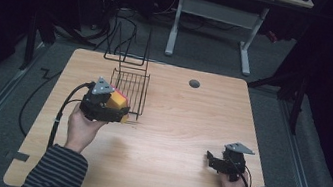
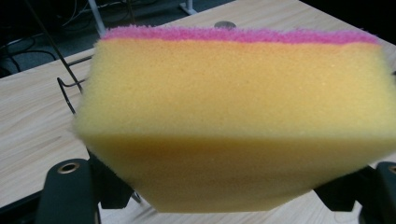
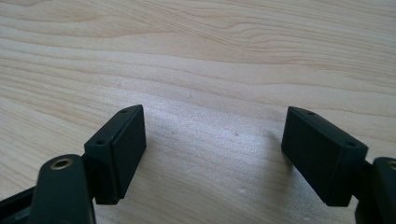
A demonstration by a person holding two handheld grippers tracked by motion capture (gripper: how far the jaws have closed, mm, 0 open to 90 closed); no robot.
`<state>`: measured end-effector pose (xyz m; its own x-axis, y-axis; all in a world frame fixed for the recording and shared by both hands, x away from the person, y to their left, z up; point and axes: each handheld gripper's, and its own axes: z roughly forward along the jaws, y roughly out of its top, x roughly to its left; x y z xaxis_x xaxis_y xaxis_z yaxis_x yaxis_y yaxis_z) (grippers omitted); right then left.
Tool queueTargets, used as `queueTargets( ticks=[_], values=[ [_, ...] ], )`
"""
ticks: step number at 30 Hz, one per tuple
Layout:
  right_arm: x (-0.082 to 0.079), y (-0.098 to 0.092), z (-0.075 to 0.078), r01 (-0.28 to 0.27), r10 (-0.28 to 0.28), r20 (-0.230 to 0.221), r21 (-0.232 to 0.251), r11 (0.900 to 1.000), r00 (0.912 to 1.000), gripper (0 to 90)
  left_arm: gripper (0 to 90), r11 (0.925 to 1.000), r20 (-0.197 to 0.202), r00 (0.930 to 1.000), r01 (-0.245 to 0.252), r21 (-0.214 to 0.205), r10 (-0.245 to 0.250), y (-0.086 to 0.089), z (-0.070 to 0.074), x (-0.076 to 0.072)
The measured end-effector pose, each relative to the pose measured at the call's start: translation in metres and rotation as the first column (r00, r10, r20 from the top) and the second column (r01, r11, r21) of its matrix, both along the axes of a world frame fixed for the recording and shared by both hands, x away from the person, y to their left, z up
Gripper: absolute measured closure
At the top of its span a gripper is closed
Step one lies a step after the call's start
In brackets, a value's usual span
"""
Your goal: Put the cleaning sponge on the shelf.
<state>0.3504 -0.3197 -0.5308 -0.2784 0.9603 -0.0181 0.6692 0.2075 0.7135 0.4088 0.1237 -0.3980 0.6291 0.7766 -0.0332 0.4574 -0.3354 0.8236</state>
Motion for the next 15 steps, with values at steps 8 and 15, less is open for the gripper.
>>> queueTargets(
  ticks=[8, 15],
  values=[
    [0.0, 0.0, 0.0, 0.002, -0.002, -0.002, 0.001, 1.0, 1.0, 22.2, 23.6, 0.9996, -0.011, 0.9996, -0.026, -0.011, 0.026, -0.002, -0.007, 0.013],
    [0.0, 0.0, 0.0, 0.0, 0.0, 0.001, -0.001, 1.0, 1.0, 22.1, 23.6, 0.9992, -0.019, 0.999, -0.04, -0.005, 0.04, -0.005, -0.013, 0.021]
  ],
)
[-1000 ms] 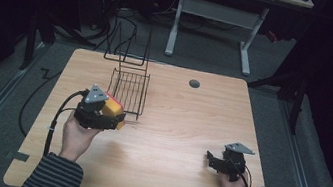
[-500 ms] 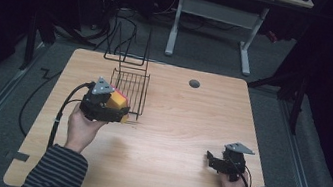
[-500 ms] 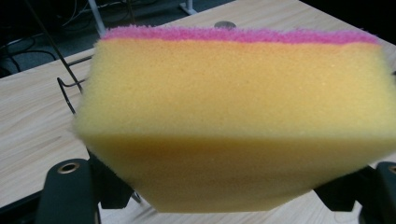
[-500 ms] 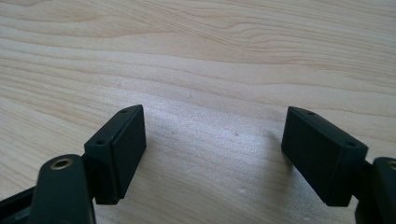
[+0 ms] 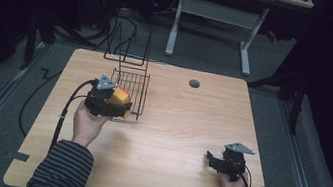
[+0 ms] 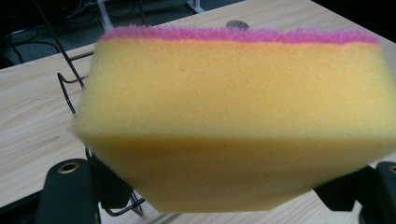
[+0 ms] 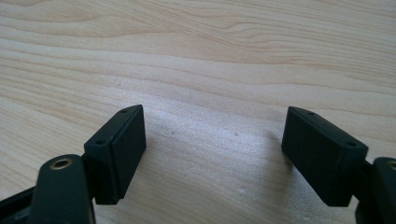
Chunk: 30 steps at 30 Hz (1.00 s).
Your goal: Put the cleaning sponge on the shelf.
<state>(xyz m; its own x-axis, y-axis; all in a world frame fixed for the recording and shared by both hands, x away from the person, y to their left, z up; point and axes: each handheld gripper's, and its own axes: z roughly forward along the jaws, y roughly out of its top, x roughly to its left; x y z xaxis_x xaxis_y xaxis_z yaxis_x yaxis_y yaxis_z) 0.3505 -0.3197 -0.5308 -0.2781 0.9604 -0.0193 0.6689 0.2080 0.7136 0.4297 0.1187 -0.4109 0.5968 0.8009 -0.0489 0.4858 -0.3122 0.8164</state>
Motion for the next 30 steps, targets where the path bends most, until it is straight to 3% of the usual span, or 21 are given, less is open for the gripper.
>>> queueTargets(
  ticks=[16, 30],
  values=[
    [0.0, 0.0, 0.0, 0.002, -0.002, -0.002, 0.001, 1.0, 1.0, 22.0, 23.5, 0.9995, 0.016, 0.9994, -0.031, 0.008, 0.03, -0.01, -0.005, 0.014],
    [0.0, 0.0, 0.0, 0.0, 0.0, -0.001, -0.001, 1.0, 1.0, 21.9, 23.5, 0.9971, 0.023, 0.9978, -0.063, 0.043, 0.062, -0.015, -0.011, 0.027]
  ],
)
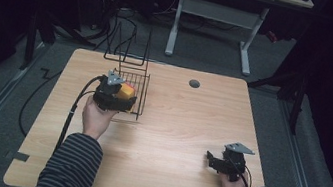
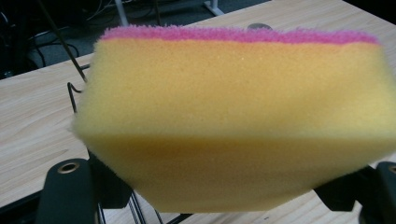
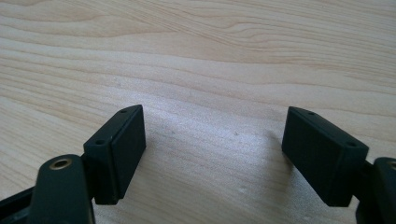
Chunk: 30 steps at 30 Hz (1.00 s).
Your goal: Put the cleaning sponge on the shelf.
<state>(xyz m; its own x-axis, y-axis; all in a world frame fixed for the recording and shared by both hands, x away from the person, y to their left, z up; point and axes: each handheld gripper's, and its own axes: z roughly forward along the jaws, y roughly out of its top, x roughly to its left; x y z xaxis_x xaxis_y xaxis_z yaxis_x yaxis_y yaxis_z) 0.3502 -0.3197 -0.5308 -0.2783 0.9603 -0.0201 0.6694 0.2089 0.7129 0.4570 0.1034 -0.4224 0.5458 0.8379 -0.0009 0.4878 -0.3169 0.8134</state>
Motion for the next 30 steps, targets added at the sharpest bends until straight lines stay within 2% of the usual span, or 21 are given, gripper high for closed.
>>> queueTargets(
  ticks=[5, 12, 15, 30],
  values=[
    [0.0, 0.0, 0.0, 0.0, 0.0, 0.001, -0.001, 1.0, 1.0, 21.9, 23.5, 0.9997, -0.007, 0.9997, -0.023, -0.006, 0.023, -0.001, -0.005, 0.005],
    [0.0, 0.0, 0.0, 0.0, 0.0, 0.0, -0.001, 1.0, 1.0, 21.9, 23.5, 0.9992, -0.005, 0.9993, -0.036, 0.02, 0.036, -0.003, -0.011, 0.013],
    [0.0, 0.0, 0.0, 0.002, -0.002, -0.002, 0.002, 1.0, 1.0, 21.9, 23.5, 0.9988, -0.008, 0.999, -0.045, 0.019, 0.045, -0.003, -0.014, 0.015],
    [0.0, 0.0, 0.0, 0.002, -0.002, -0.001, 0.002, 1.0, 1.0, 21.9, 23.5, 0.9968, -0.044, 0.996, -0.077, 0.02, 0.078, -0.006, -0.031, 0.031]
  ],
)
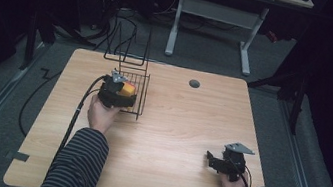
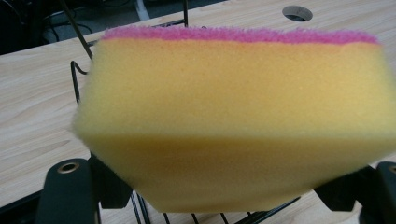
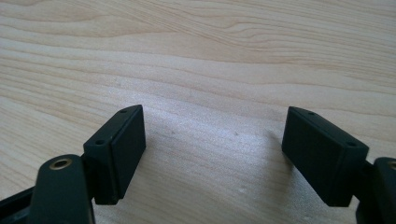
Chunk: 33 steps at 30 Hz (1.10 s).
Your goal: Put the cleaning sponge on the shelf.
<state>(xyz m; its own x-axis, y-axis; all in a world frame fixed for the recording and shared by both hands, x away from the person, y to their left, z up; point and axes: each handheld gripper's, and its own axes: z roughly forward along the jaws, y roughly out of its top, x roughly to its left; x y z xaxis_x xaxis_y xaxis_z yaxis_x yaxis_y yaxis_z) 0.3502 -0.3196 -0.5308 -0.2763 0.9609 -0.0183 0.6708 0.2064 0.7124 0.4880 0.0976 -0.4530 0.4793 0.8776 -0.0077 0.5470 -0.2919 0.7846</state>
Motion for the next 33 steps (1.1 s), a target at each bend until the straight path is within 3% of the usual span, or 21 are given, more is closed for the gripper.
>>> queueTargets(
  ticks=[10, 17, 31, 33],
  values=[
    [0.0, 0.0, 0.0, 0.0, 0.0, 0.001, -0.001, 1.0, 1.0, 21.9, 23.5, 1.0, -0.012, 0.9999, -0.006, -0.005, 0.006, -0.001, -0.005, 0.005],
    [0.0, 0.0, 0.0, 0.0, 0.0, 0.0, 0.0, 1.0, 1.0, 21.9, 23.4, 0.9998, -0.026, 0.9996, -0.007, 0.016, 0.008, -0.002, -0.009, 0.007],
    [0.0, 0.0, 0.0, 0.0, 0.0, 0.0, 0.0, 1.0, 1.0, 21.9, 22.7, 0.9998, -0.027, 0.9995, -0.018, -0.001, 0.018, -0.002, -0.01, 0.009],
    [0.0, 0.0, 0.0, 0.0, 0.0, 0.0, 0.0, 1.0, 1.0, 21.9, 20.6, 0.9999, -0.042, 0.9991, -0.012, -0.007, 0.012, -0.002, -0.011, 0.01]
  ],
)
